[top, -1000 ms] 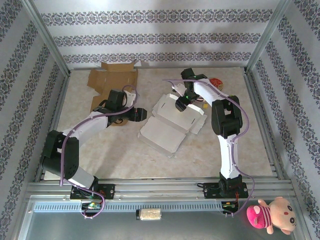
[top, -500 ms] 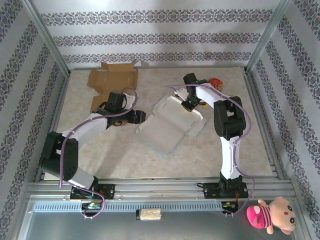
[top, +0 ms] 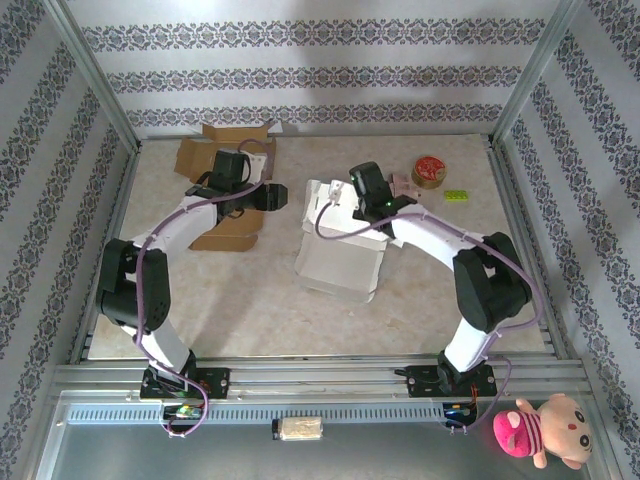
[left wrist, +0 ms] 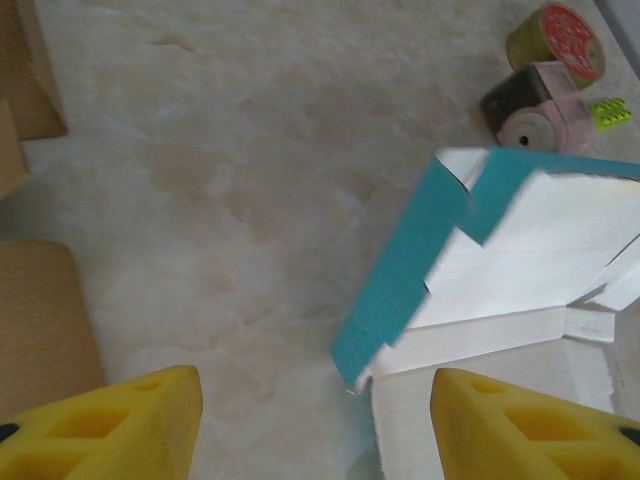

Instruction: Fold the paper box

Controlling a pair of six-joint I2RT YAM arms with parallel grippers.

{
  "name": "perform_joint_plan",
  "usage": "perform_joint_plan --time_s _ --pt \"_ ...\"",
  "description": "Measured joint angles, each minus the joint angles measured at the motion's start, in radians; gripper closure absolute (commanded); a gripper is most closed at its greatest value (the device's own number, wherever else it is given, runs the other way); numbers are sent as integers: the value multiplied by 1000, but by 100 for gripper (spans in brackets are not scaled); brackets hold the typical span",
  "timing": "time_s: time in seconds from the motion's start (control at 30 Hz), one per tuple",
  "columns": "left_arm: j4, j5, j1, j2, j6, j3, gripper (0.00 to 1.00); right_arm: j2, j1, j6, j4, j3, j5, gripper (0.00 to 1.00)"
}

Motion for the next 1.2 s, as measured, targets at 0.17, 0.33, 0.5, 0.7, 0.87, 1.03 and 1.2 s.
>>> perform_joint_plan --time_s 0.17,0.33,0.5,0.7,0.87,1.03,1.2 --pt "-9 20 49 65 81 45 47 -24 32 -161 232 -99 42 94" --pt "-31 83 51 150 239 96 53 -24 56 -249 377 -151 61 93" --pt "-66 177 50 199 465 122 62 -23 70 -294 454 -159 61 93" --pt "-80 248 50 235 675 152 66 -23 74 -309 481 -159 60 93" --pt "-79 309 48 259 744 190 65 -23 76 -315 483 -159 60 92" --pt "-79 386 32 261 776 191 65 -23 76 -315 486 -159 57 92" --pt "-79 462 18 276 792 199 66 -22 76 -312 490 -159 56 92"
